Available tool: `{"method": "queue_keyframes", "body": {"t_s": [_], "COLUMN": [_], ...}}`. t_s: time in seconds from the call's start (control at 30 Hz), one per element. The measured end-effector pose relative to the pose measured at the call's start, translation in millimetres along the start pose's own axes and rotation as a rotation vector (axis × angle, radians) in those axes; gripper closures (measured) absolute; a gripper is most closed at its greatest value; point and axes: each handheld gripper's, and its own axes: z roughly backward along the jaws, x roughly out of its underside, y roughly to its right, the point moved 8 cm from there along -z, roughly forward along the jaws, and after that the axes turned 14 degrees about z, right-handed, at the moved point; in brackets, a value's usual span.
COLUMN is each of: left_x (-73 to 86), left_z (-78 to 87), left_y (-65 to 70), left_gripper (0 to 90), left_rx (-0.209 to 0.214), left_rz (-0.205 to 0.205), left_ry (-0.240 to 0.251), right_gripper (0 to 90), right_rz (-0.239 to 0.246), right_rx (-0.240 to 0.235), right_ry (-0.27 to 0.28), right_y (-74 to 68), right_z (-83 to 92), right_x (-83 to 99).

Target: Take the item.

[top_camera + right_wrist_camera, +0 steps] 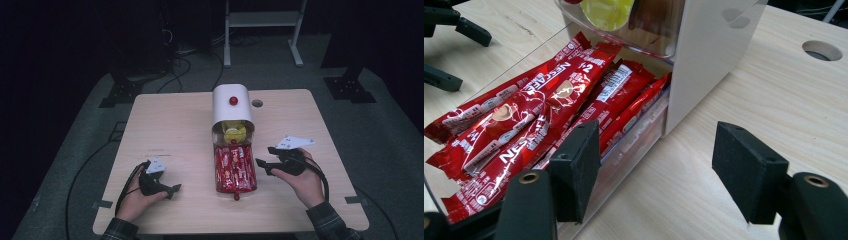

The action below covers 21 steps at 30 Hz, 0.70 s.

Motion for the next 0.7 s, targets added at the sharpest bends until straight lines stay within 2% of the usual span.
{"method": "queue_keyframes", "body": {"t_s": [0.7], "left_x": [0.0], "left_z": [0.0], "left_y": [0.0], "left_gripper": [0.0], "left_rx": [0.000], "left_rz": [0.000], "left_ry": [0.000], "right_gripper": [35.7], "right_rz": [0.027], "right_rx": [-0.066], "right_ry": [0.012], "right_y": [-20.4], "right_z": [-9.7], "right_x": [-13.2]}}
